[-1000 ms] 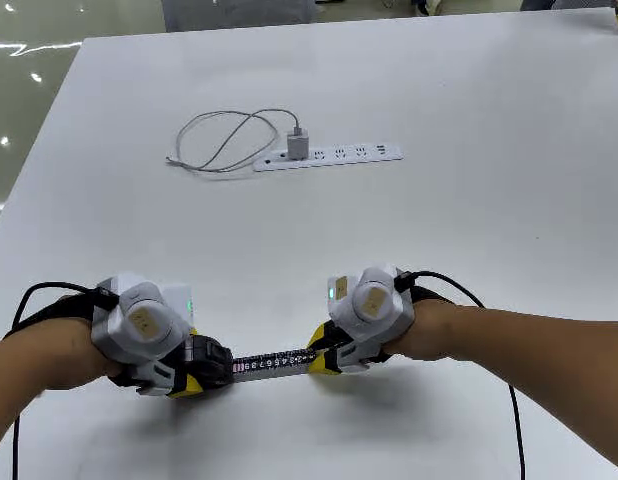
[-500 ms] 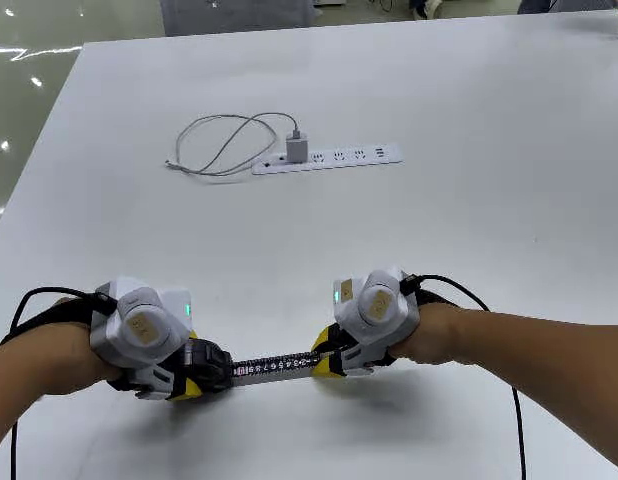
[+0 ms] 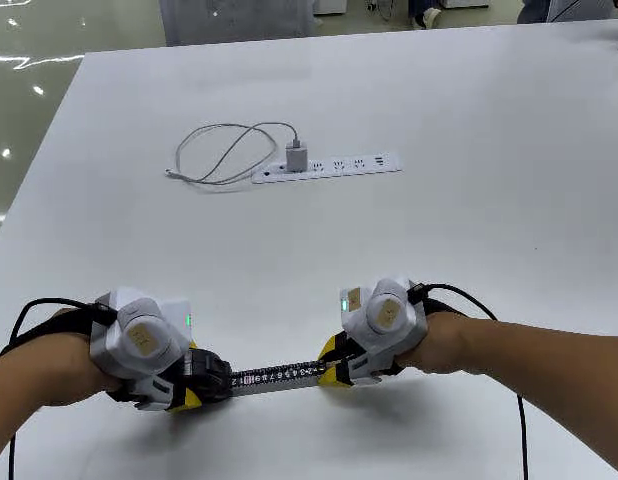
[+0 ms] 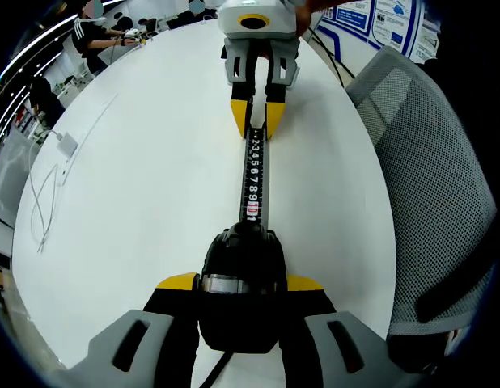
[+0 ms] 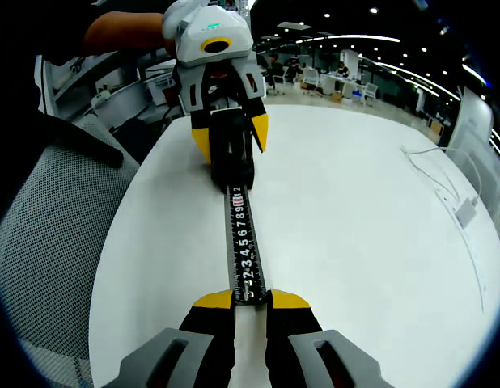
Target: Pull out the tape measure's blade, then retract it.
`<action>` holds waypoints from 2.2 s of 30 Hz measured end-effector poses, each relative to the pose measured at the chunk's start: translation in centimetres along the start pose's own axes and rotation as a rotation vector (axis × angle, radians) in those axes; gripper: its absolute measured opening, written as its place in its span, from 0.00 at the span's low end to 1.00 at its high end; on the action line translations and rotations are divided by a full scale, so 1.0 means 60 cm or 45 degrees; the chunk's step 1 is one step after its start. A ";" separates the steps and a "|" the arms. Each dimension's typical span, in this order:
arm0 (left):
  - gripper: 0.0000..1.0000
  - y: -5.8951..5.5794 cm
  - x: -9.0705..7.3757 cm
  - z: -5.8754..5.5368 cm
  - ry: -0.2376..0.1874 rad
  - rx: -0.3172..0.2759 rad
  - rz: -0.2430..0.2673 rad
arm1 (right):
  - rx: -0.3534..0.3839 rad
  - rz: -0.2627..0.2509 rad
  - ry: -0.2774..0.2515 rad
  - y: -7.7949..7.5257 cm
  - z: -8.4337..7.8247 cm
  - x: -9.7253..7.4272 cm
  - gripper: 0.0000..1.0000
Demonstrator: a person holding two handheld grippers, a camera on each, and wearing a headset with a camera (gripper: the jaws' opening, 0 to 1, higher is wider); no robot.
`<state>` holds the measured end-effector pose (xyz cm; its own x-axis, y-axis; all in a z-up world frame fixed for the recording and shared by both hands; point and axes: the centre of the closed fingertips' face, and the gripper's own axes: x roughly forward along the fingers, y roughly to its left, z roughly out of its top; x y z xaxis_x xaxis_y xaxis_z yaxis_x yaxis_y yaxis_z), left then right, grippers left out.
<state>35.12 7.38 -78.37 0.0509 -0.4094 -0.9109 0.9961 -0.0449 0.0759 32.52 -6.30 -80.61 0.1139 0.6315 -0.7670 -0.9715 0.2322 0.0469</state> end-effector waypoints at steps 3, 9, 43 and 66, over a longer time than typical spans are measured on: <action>0.33 0.000 0.000 0.000 0.001 0.001 0.001 | -0.001 0.001 0.001 0.000 -0.002 -0.002 0.09; 0.33 0.000 0.000 -0.001 0.005 -0.003 0.002 | -0.011 0.002 -0.001 -0.001 -0.005 -0.005 0.09; 0.33 0.000 -0.001 0.001 0.004 -0.005 0.007 | 0.001 0.013 -0.014 -0.005 -0.039 -0.038 0.09; 0.33 -0.002 0.000 0.003 0.001 0.010 0.018 | 0.011 -0.010 0.009 -0.006 -0.063 -0.055 0.09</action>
<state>35.00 7.25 -78.28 0.0652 -0.4091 -0.9101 0.9947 -0.0463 0.0921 31.72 -11.28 -80.49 0.1198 0.6246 -0.7717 -0.9688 0.2435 0.0467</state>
